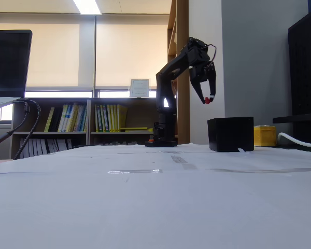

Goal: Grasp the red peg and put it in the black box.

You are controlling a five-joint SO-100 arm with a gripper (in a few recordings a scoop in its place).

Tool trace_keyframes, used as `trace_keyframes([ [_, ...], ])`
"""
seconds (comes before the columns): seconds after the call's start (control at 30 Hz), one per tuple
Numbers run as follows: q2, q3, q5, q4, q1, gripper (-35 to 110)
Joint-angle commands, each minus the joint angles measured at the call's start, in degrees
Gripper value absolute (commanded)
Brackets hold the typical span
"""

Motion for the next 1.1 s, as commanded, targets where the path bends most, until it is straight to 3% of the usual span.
trace_keyframes([
  [0.0, 1.58, 2.9, -0.09, -3.16, -2.81, 0],
  [0.13, 2.46, 2.02, -0.35, -8.79, -4.13, 0],
  [0.37, 2.64, 1.67, -1.58, -9.05, -5.8, 5],
  [0.47, 2.55, 0.35, -0.7, -8.0, -5.45, 26],
  [0.67, 2.02, -1.49, -4.31, -4.83, -5.1, 45],
  [0.97, -5.27, -1.58, -4.39, -4.31, -3.43, 41],
  [1.03, -8.35, -2.29, -6.94, -4.04, -2.46, 0],
  [1.07, -10.72, -3.34, -5.89, -4.13, -0.79, 0],
])
